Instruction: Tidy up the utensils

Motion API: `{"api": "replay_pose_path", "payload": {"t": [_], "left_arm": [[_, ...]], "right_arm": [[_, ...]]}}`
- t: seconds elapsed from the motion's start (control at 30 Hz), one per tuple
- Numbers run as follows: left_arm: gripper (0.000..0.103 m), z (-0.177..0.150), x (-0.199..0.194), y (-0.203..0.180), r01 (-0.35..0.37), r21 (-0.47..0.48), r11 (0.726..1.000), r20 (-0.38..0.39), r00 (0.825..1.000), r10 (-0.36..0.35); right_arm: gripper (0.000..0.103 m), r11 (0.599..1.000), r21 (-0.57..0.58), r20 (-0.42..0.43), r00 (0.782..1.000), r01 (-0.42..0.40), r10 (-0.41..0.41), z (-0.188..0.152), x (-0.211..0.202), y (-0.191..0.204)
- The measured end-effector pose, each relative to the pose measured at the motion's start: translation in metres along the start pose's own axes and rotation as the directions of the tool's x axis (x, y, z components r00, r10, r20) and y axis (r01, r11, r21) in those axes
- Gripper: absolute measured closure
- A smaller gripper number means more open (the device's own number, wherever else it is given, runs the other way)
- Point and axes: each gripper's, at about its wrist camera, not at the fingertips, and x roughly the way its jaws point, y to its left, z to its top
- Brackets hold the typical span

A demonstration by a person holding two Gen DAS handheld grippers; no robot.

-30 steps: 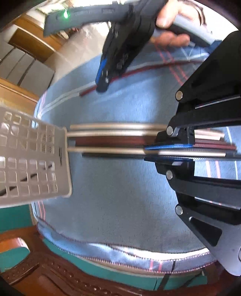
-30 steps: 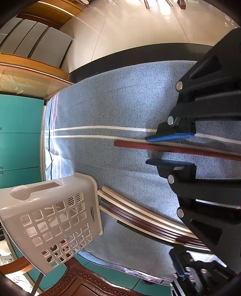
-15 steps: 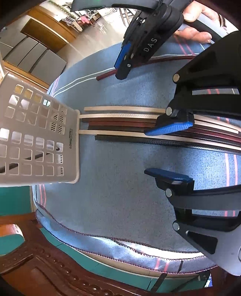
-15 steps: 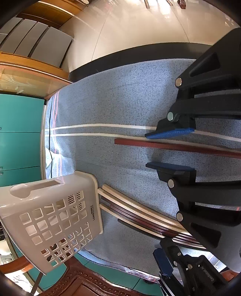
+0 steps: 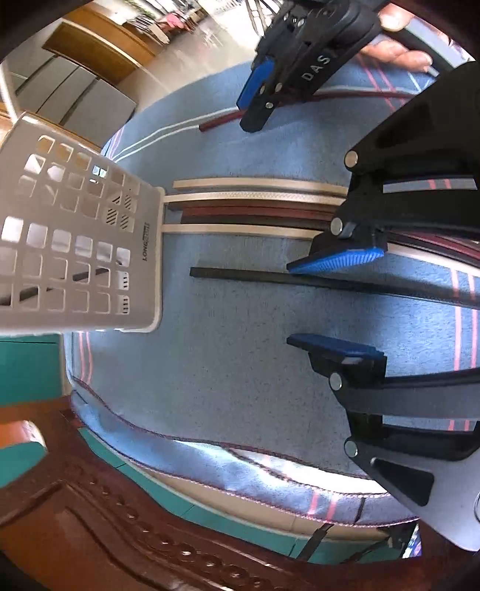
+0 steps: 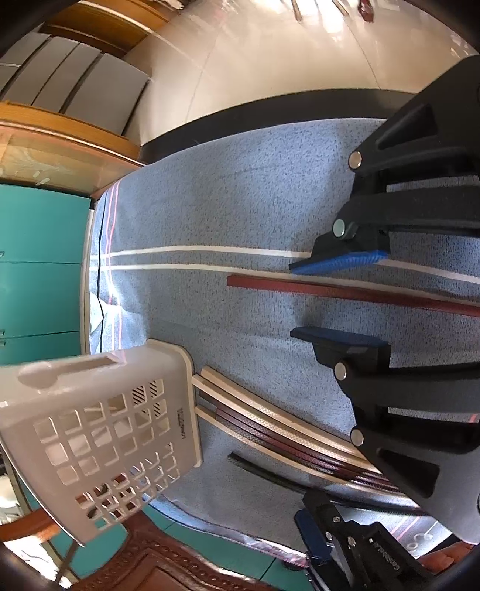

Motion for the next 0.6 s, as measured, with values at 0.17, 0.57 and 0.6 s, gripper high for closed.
{"api": "replay_pose_path", "payload": {"t": [0.17, 0.57, 0.6], "left_arm": [[0.064, 0.004, 0.006, -0.019, -0.076, 0.050, 0.996, 0.030, 0.997, 0.074], [0.055, 0.021, 0.009, -0.013, -0.104, 0.029, 0.994, 0.022, 0.994, 0.103], [0.055, 0.022, 0.011, -0.012, -0.102, 0.029, 0.994, 0.021, 0.995, 0.101]], "right_arm": [[0.070, 1.000, -0.002, 0.002, 1.000, 0.008, -0.008, 0.001, 0.001, 0.003], [0.066, 1.000, -0.003, 0.022, 1.000, 0.016, -0.016, 0.002, 0.002, 0.005], [0.065, 1.000, -0.004, 0.023, 1.000, 0.018, -0.018, 0.002, 0.002, 0.005]]}}
